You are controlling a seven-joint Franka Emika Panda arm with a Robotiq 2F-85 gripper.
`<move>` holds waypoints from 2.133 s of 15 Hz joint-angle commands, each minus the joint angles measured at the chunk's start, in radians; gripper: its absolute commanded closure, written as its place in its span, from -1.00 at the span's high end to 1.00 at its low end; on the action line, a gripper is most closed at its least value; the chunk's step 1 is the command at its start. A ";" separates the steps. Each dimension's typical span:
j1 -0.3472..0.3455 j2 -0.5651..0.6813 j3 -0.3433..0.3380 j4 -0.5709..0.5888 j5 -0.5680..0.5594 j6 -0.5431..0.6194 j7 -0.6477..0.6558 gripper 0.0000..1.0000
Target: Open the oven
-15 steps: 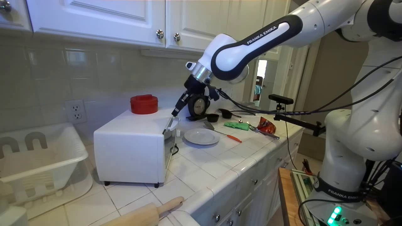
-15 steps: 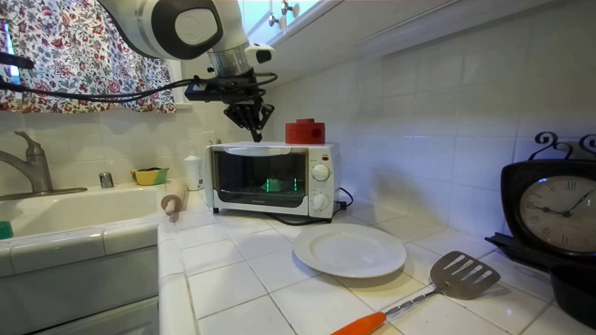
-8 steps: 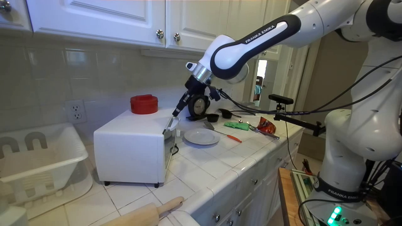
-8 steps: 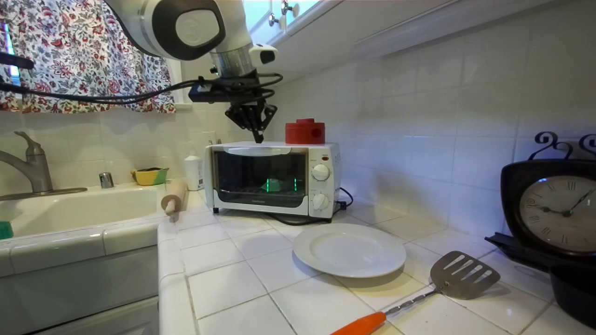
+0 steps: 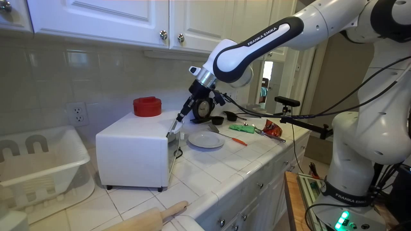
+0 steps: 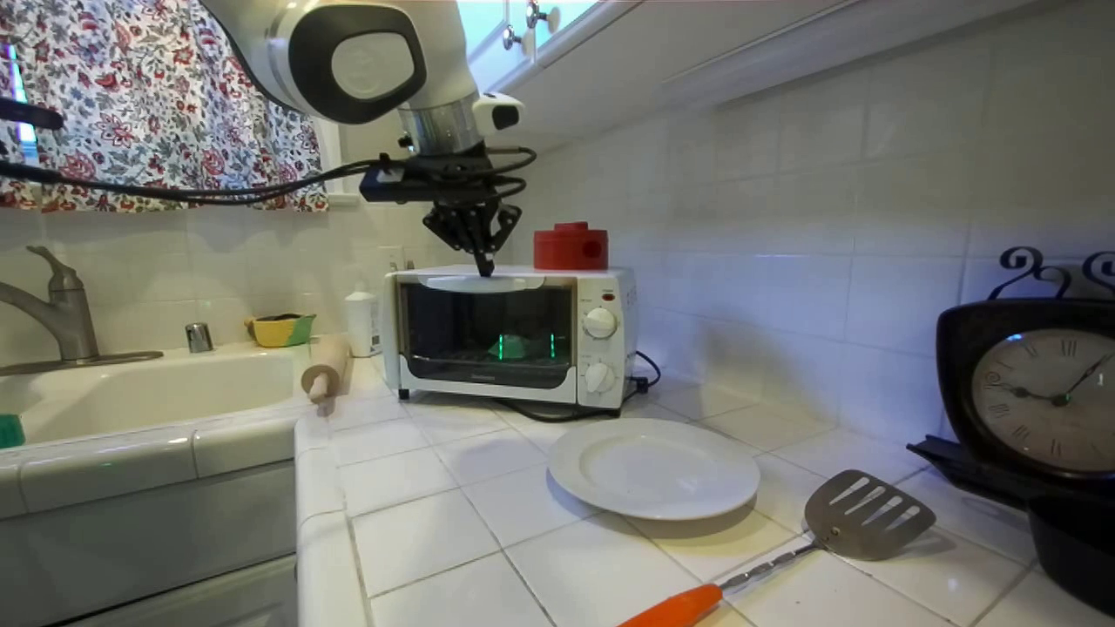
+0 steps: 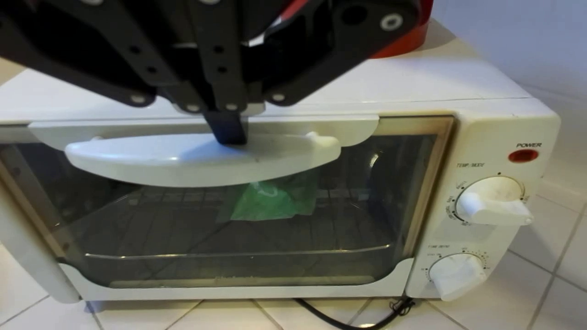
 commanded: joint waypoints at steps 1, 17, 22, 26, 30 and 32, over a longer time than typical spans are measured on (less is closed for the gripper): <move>-0.003 0.021 -0.001 0.015 -0.009 -0.021 0.006 -1.00; -0.010 -0.078 -0.038 -0.100 -0.089 -0.081 0.146 -1.00; -0.001 -0.101 -0.074 -0.161 -0.048 -0.059 0.113 -1.00; 0.005 -0.121 -0.112 -0.222 -0.021 -0.046 0.099 -1.00; 0.012 -0.124 -0.159 -0.274 0.024 -0.040 0.065 -1.00; 0.013 -0.116 -0.179 -0.296 0.050 -0.032 0.046 -1.00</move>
